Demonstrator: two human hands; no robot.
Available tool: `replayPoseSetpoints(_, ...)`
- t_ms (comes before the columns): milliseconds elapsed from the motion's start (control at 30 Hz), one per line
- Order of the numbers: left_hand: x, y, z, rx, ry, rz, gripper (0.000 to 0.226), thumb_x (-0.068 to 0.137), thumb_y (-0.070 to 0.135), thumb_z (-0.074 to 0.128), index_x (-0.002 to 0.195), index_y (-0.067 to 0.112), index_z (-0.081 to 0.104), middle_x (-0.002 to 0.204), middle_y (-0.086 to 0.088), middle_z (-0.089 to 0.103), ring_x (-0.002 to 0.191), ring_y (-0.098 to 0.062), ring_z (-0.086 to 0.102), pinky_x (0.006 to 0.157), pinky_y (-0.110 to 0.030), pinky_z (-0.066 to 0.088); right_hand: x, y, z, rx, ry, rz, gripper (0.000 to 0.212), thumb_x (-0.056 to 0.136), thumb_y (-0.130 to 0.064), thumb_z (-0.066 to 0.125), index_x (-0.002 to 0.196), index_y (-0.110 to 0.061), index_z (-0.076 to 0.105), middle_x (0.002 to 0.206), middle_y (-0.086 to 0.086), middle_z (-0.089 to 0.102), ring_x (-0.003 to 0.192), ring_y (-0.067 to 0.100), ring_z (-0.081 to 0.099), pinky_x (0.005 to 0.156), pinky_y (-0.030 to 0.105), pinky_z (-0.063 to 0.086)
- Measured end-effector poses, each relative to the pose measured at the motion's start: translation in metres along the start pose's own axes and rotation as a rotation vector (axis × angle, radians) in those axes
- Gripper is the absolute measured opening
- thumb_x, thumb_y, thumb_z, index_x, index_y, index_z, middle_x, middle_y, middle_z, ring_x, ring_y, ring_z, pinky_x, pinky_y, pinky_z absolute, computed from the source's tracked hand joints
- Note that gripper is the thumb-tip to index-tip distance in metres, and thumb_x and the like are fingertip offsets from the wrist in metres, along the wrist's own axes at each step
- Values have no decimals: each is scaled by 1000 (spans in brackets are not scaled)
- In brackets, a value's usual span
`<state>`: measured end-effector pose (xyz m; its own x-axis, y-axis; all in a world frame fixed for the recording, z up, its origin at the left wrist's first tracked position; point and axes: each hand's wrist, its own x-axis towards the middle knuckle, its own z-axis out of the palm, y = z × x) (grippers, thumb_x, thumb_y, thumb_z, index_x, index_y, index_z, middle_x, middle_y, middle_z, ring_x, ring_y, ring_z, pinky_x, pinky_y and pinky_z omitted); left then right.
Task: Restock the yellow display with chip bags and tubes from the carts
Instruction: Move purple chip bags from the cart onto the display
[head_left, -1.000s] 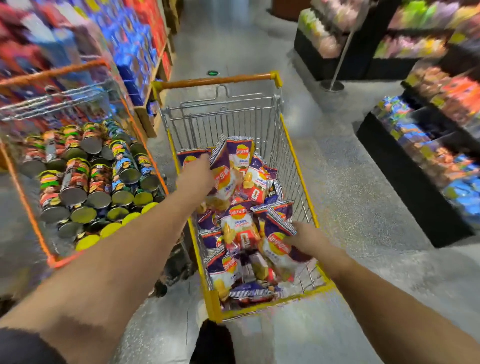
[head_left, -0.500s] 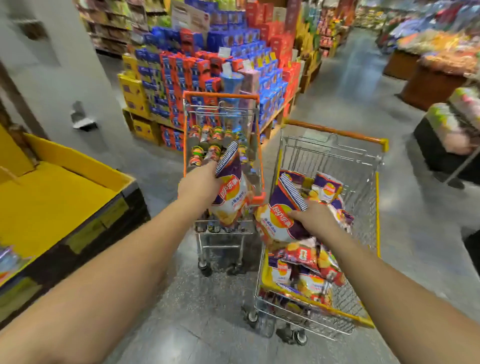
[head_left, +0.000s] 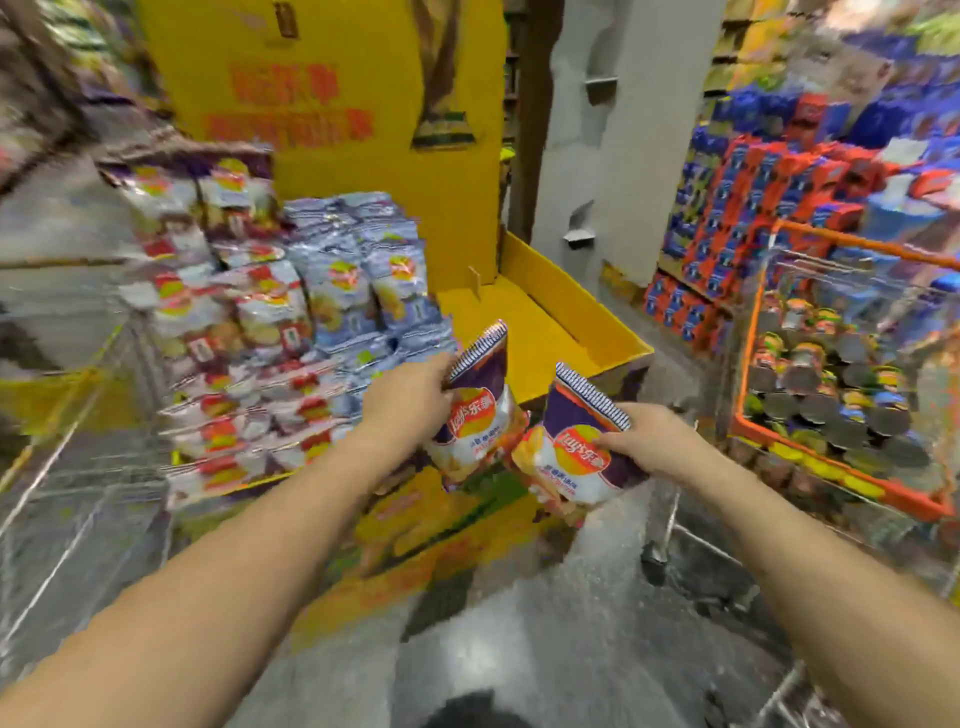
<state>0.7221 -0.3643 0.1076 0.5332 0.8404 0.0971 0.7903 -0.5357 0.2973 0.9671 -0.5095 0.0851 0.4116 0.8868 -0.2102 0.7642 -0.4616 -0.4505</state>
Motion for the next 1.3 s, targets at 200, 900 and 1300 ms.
replayPoseSetpoints(200,-31,-148,-63,78,51,-162,38,92,42,60,126,29,53,118,-9,65,108,-32,60,76,-36,46,43,-143,62,-140,-97,-219,52,86,-49,66,130,-23,58,109,7,67,97,24,59,65,30,34)
replayPoseSetpoints(900,121,-363,-213,235,237,-323,34,94,32,58,127,30,54,115,-5,66,105,-30,60,72,-36,45,285,-408,30,-305,-114,-752,22,85,-54,65,78,-40,50,80,-14,53,79,13,54,69,36,45)
replayPoseSetpoints(1300,270,-427,-286,294,274,-331,30,94,23,56,123,28,58,112,-4,67,98,-27,62,66,-30,38,431,-535,-39,-399,90,-794,45,80,-53,70,116,-27,65,108,5,68,97,25,60,73,30,44)
